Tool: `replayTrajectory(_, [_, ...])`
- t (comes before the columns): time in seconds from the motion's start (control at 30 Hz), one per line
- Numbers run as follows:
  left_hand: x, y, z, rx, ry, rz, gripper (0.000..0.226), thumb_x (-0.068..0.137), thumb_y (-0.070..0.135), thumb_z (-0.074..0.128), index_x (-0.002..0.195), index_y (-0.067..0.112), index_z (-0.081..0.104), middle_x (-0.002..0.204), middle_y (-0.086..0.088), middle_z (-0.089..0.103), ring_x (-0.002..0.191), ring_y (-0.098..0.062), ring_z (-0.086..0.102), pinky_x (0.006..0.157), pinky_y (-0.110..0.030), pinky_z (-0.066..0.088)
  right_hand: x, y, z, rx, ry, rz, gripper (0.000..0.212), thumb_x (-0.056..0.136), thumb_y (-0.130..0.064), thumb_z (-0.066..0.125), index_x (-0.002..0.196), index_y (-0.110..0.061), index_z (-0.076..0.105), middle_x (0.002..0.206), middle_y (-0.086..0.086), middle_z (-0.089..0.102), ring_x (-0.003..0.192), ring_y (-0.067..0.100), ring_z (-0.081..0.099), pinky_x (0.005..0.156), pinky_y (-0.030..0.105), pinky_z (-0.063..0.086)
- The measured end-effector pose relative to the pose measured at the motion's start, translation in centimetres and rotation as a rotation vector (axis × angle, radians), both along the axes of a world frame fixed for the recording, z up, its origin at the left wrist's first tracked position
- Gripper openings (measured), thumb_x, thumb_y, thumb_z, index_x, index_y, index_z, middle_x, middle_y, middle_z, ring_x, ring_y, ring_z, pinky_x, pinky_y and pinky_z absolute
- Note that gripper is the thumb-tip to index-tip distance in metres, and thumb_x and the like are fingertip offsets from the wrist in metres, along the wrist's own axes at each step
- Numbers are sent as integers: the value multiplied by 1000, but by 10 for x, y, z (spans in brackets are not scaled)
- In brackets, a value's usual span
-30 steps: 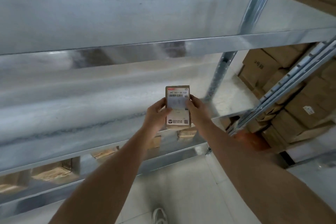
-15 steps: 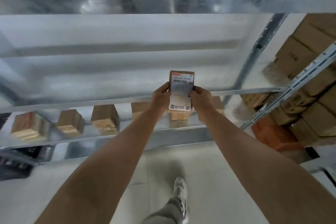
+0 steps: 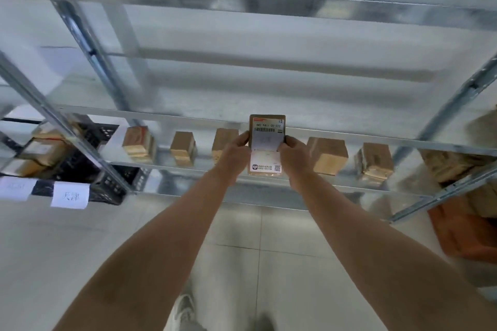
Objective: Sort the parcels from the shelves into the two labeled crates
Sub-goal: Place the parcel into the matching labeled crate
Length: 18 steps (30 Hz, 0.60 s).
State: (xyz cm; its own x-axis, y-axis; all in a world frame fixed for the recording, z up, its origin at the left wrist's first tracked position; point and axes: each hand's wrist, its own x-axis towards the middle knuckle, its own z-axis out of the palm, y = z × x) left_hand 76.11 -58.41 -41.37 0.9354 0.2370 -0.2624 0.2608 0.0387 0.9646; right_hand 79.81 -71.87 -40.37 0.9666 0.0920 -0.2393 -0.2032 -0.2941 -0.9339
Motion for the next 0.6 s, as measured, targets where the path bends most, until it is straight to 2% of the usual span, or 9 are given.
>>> replayTrajectory(0.07, [-15,35,-5,-13,-6,42,50,96,-8,39,116,29,67,116,-10,71,102,-31,67,81,-40,58,-12,35,-4,-16,-12,38,30,94,-10,43,108,-19,69,99,10,71,88,35,68,79,51,60])
replayTrajectory(0.13, [-31,74,-13,-38,-6,74,51,95,-8,40,120,24,69,117,-10,71,102,-31,67,83,-39,58,-24,75,-9,-28,-6,75,29,95,-9,43,107,-17,68,100,15,71,91,40,68,78,58,59])
replayTrajectory(0.2, [-47,117,-21,-39,1,85,54,93,-9,38,128,21,67,119,-10,71,106,-32,67,78,-35,57,-36,118,-15,-39,13,94,29,97,-9,43,109,-15,69,102,17,72,84,36,67,73,50,59])
replayTrajectory(0.27, [-64,166,-29,-20,26,106,58,90,-9,38,127,24,67,119,-8,72,109,-33,66,78,-34,56,-48,166,-21,-73,14,107,31,97,-10,44,114,-12,70,100,16,71,81,32,64,68,43,56])
replayTrajectory(0.33, [-81,215,-32,-8,47,117,58,89,-9,39,123,29,67,118,-8,72,108,-33,67,81,-37,57,-62,215,-26,-88,27,100,33,97,-12,46,118,-11,70,98,13,71,84,32,66,72,44,57])
replayTrajectory(0.47, [-116,315,-38,-13,88,139,57,92,-4,41,132,28,64,122,-2,71,111,-28,66,91,-38,56,-94,314,-33,-74,52,125,28,94,-9,45,100,-19,71,91,9,71,83,32,66,70,42,55])
replayTrajectory(0.6, [-147,396,-41,-3,121,152,56,92,-6,38,129,26,64,121,-5,71,108,-29,66,90,-40,58,-118,402,-42,-77,74,138,29,94,-11,46,104,-20,72,95,7,71,89,33,68,82,51,59])
